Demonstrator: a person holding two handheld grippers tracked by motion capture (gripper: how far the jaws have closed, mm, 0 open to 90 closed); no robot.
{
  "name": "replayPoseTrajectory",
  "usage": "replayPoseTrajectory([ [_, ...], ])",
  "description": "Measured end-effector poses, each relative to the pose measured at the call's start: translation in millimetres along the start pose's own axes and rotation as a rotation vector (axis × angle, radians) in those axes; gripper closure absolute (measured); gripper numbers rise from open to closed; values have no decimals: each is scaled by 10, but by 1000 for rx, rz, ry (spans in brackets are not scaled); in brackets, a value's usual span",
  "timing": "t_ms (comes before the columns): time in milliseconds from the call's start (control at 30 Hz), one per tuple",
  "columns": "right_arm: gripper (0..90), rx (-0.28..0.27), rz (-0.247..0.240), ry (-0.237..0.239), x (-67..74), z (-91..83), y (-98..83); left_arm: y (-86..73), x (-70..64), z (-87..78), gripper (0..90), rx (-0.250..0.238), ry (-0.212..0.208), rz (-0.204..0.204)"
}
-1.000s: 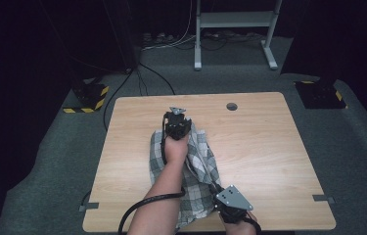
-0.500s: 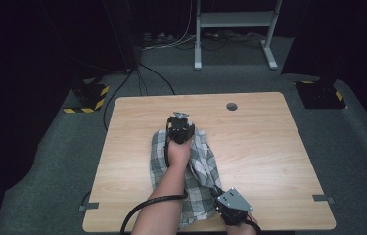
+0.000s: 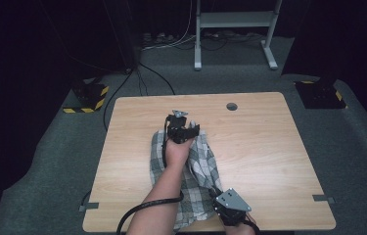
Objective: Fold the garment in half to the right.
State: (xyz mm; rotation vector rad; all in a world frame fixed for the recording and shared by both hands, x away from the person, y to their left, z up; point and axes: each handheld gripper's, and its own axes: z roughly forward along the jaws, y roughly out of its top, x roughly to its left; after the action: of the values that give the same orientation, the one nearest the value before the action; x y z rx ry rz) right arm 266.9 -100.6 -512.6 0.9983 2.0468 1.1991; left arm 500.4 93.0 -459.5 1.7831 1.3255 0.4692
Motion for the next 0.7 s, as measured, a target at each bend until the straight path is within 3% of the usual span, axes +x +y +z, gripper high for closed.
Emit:
replayPoseTrajectory([
  [167, 819, -2, -1, 1, 4, 3, -1, 26, 116, -142, 296, -27, -5, -33],
  [400, 815, 1, -3, 5, 20, 14, -16, 11, 271, -325, 277, -41, 10, -39],
  [700, 812, -3, -3, 5, 26, 17, -15, -139, 518, -555, 287, -34, 87, -62],
])
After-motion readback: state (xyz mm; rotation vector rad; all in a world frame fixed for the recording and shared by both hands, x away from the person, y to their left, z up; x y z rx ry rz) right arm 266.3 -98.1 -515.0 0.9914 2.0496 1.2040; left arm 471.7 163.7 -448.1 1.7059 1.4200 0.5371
